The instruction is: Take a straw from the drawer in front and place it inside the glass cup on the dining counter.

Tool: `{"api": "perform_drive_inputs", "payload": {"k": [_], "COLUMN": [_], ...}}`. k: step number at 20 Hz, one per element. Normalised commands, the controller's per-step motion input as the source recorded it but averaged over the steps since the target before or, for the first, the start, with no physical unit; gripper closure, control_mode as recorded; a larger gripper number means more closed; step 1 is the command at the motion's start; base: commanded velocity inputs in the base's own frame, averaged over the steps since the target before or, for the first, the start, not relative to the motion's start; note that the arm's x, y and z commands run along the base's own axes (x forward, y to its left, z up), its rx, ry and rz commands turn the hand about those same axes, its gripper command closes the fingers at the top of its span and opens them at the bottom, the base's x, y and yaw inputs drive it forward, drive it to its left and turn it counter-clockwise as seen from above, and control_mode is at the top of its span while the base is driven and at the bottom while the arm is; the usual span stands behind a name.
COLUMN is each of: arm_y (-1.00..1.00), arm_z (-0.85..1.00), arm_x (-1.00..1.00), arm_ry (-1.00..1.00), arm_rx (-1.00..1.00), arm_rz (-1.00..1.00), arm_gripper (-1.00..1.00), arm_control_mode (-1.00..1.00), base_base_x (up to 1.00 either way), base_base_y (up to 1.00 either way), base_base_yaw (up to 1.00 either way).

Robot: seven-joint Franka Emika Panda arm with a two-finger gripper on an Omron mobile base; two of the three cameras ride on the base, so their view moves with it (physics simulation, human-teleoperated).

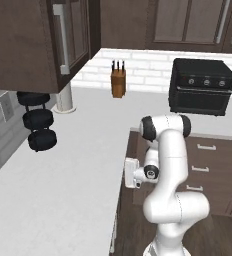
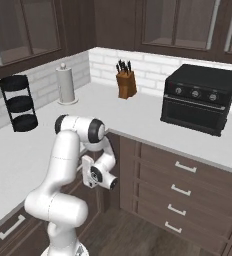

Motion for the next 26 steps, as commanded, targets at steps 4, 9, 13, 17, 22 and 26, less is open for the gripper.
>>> {"api": "perform_drive_inputs", "payload": {"k": [4,9,13,17,22,26], "arm_y": [-0.31,-0.67,-1.00,-1.00,-1.00,-0.94], "arm_z": [0.07,0.17,0.20,0.21,0.20,0.11], "arm_x": [-0.33,-0.42,-0.41,-0.31,-0.16,-0.15], "arm_ry": [-0.06,-0.07,-0.05,-0.01,0.00,0.00], "arm_rx": [0.00,0.00,-0.01,-0.03,-0.06,-0.10], "arm_rz": [0.00,0.00,0.00,0.00,0.00,0.00], "arm_gripper": [1.00,1.00,1.00,1.00,1.00,-1.00], "arm_control_mode": [-1.00,-1.00,-1.00,-1.00,-1.00,-1.00], "base_base_x": [0.00,0.00,0.00,0.00,0.00,0.00], "base_base_y": [0.00,0.00,0.00,0.00,0.00,0.00], "base_base_yaw": [0.00,0.00,0.00,0.00,0.00,0.00]}}
